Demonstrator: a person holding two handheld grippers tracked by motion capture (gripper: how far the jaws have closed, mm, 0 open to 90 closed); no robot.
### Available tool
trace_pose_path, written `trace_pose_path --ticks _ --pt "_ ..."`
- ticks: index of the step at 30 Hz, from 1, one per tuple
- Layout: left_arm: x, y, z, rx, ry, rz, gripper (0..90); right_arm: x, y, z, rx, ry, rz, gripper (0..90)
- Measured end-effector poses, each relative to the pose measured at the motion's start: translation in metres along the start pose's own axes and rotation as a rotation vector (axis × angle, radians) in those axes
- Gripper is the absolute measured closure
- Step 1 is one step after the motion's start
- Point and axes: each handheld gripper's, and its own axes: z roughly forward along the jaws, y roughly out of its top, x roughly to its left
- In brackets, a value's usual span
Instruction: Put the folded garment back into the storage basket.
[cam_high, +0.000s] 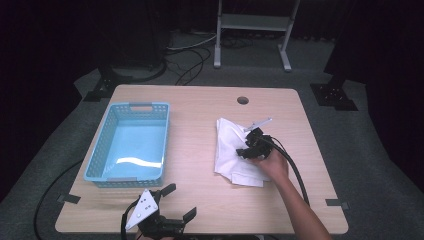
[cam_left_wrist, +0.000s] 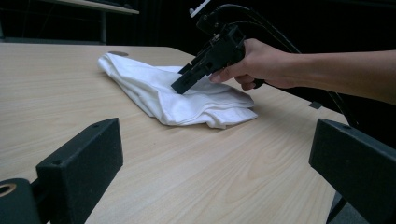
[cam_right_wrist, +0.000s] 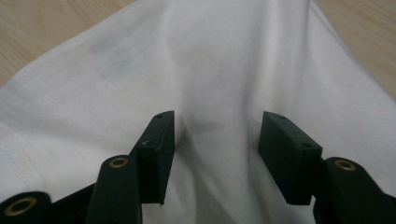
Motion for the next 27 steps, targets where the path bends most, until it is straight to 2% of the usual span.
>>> trace_pose_path --ticks 5,14,19,21,27 --pt "-0.0001 0.0003 0.0 0.0 -0.002 0.001 2.5 0.0026 -0.0023 -0.0007 -0.022 0.005 0.009 53.6" --pt "-0.001 0.0013 -0.0004 -0.008 -0.003 -0.002 2.5 0.0053 -0.0016 -0.001 -0.021 0.019 0.022 64.1" --pt "-0.0017 0.0021 -0.0009 -0.012 -0.004 -0.002 2.5 0.0056 -0.0022 -0.001 -0.029 0.033 0.044 69.4" --pt "-0.0022 0.0023 -0.0009 -0.014 -0.006 -0.003 2.5 0.0056 -0.0023 -0.0009 -0.032 0.044 0.07 71.7" --pt "-0.0024 0.0032 -0.0018 -0.016 -0.008 -0.002 2.5 0.0065 -0.0023 -0.0007 -0.036 0.047 0.103 73.3"
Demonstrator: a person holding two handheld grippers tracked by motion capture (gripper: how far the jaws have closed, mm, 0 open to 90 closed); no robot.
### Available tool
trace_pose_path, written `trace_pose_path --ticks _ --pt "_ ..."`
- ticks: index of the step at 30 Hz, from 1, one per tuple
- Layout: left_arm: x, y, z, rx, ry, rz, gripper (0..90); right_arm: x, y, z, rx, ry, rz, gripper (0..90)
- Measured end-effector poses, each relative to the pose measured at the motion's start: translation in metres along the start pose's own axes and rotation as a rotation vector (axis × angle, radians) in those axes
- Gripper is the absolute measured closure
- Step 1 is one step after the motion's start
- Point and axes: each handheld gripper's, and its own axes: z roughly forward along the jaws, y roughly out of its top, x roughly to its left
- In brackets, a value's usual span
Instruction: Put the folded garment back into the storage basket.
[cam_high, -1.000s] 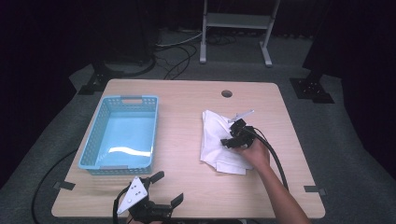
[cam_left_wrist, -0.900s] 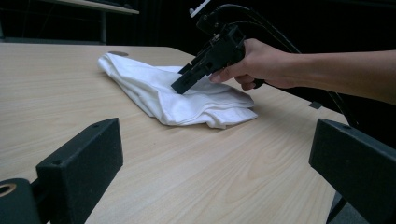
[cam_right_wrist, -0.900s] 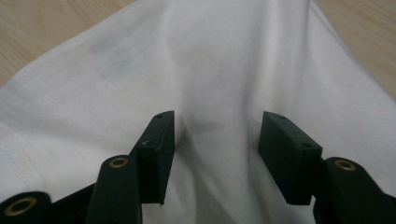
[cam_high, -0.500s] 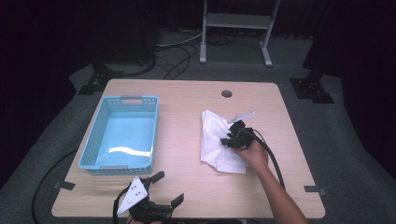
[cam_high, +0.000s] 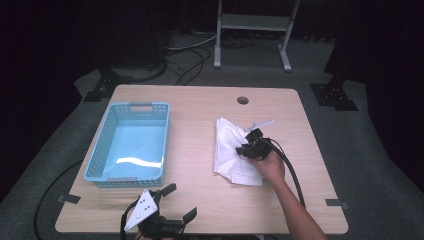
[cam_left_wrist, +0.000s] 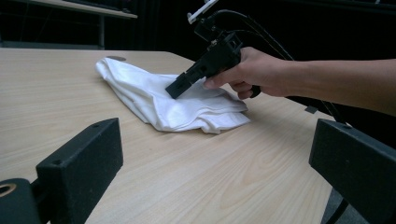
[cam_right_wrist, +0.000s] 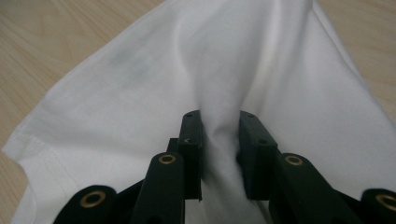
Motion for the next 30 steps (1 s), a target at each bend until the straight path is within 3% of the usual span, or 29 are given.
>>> trace_pose_path --ticks 3,13,30 --pt "0.001 0.001 -0.001 -0.005 0.002 -0.001 2.5 -0.007 -0.003 0.0 -0.023 0.061 0.075 74.0" --pt "0.005 0.002 -0.005 -0.021 0.011 -0.016 2.5 -0.007 -0.001 -0.01 -0.063 0.09 0.117 74.9" --pt "-0.002 0.003 -0.004 -0.021 -0.006 -0.003 2.5 0.001 0.005 -0.053 -0.146 0.122 0.176 75.0"
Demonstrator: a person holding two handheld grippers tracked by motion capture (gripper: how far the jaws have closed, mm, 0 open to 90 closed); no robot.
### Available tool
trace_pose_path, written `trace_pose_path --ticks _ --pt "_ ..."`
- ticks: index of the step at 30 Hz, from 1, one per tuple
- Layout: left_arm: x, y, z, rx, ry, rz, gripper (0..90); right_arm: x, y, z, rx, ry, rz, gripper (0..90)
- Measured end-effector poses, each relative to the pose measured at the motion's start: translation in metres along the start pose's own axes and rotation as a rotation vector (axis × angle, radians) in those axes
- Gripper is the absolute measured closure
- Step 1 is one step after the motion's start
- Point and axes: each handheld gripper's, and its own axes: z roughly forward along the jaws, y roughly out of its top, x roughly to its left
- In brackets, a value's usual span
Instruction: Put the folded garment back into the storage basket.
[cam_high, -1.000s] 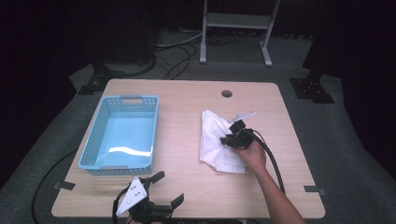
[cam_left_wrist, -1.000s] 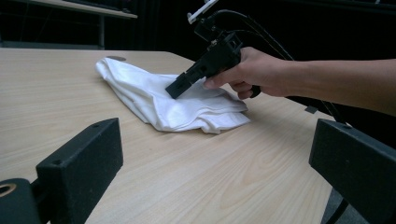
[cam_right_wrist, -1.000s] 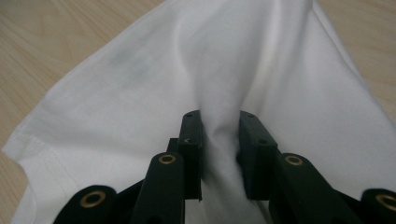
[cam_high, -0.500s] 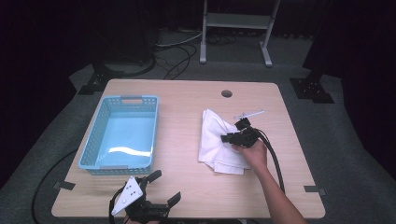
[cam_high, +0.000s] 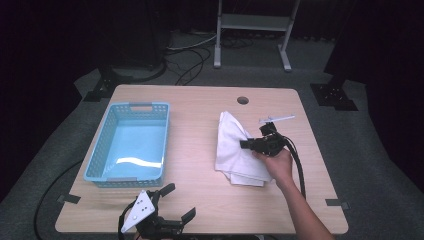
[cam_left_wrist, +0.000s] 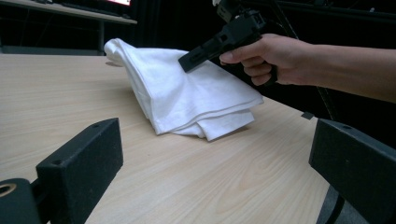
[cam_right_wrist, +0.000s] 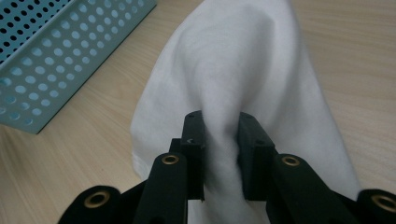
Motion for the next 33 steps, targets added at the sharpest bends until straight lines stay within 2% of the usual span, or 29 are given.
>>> trace_pose_path --ticks 5,14,19,33 --pt "-0.003 0.0 0.001 0.006 -0.003 0.012 2.5 0.004 0.003 -0.01 -0.034 0.018 0.021 75.0" --pt "-0.004 0.0 0.001 0.003 -0.008 0.013 2.5 0.002 0.004 -0.024 -0.099 0.083 0.117 75.0" --pt "-0.005 0.0 0.001 0.004 -0.012 0.015 2.5 0.008 0.01 -0.029 -0.105 0.082 0.106 75.0" --pt "-0.008 -0.001 0.004 0.015 -0.02 0.023 2.5 0.025 0.032 -0.039 -0.159 0.135 0.13 75.0"
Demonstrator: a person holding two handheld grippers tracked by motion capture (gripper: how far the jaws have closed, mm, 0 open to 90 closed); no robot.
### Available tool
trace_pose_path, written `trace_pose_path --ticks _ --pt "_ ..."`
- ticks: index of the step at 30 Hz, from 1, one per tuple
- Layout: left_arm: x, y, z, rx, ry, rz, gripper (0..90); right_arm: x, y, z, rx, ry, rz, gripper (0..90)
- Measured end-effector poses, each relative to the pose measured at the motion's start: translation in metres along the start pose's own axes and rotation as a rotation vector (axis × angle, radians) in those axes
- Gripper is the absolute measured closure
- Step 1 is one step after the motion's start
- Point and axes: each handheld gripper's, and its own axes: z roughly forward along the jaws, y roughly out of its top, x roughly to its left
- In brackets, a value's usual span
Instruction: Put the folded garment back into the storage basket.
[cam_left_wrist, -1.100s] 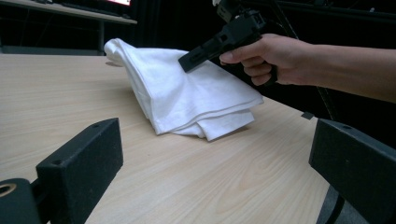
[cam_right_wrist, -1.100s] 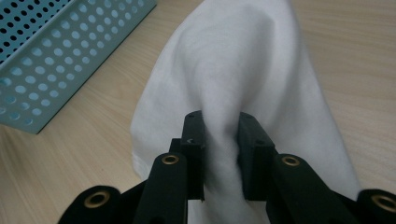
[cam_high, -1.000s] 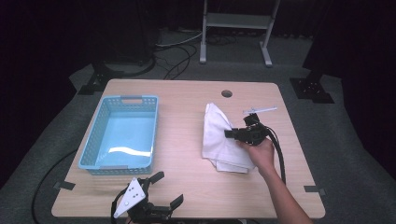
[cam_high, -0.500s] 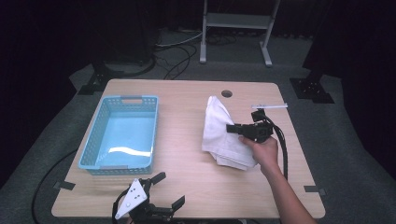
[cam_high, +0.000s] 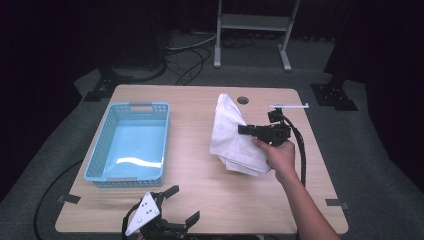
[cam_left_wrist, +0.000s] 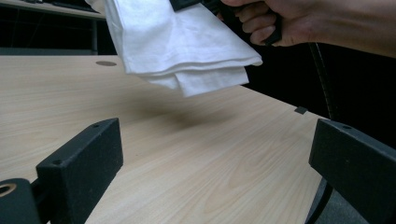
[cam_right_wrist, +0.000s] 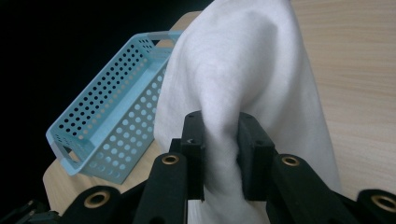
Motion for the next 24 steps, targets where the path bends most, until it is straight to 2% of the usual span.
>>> trace_pose_path --ticks 6,24 --pt "-0.001 0.0 0.001 0.004 -0.002 0.004 2.5 0.009 0.008 0.002 -0.016 0.02 0.007 75.0" --pt "-0.003 -0.001 0.003 0.017 -0.009 0.015 2.5 0.043 0.03 0.022 -0.008 0.057 -0.027 74.9"
